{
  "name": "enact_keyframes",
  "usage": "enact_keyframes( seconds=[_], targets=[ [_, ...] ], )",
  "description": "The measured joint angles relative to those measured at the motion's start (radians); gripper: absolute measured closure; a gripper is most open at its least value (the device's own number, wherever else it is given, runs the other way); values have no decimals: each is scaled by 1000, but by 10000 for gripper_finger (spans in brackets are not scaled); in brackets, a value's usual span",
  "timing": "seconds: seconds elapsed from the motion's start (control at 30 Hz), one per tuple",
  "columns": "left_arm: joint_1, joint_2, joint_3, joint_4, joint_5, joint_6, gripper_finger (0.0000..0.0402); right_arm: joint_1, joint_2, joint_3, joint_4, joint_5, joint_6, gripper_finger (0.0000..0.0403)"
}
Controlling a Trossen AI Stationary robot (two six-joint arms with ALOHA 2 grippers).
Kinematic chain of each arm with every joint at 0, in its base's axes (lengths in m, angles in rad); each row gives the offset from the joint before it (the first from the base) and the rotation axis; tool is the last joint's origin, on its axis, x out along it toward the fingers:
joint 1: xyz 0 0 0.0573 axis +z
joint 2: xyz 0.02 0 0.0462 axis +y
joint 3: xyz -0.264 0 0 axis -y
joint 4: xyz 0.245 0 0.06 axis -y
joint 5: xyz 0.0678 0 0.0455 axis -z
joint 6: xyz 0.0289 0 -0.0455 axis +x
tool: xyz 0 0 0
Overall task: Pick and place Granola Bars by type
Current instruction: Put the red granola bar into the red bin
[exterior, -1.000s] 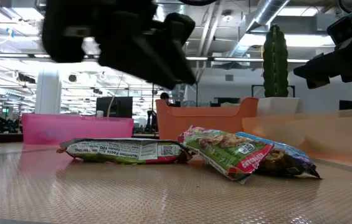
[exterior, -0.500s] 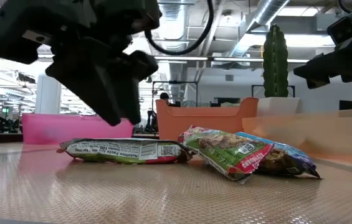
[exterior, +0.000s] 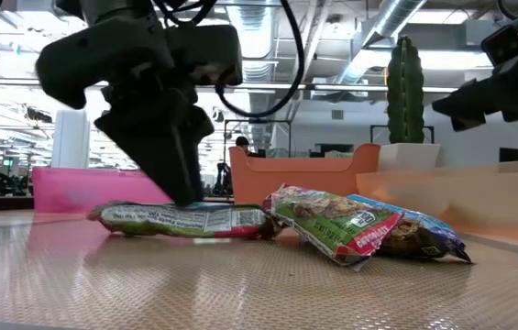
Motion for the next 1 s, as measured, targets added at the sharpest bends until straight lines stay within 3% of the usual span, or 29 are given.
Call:
enact_keyframes(
  seconds=[0.53, 0.87, 1.0],
  targets=[
    [0, 57, 0, 41, 97, -44, 232, 0, 1, 0, 0, 0, 0, 249],
    [-1, 59, 0, 40, 51, -42, 234, 0, 1, 0, 3, 0, 0, 249],
    [-1, 59, 0, 39, 44, -47, 257, 0, 1, 0, 2, 0, 0, 249]
  ],
)
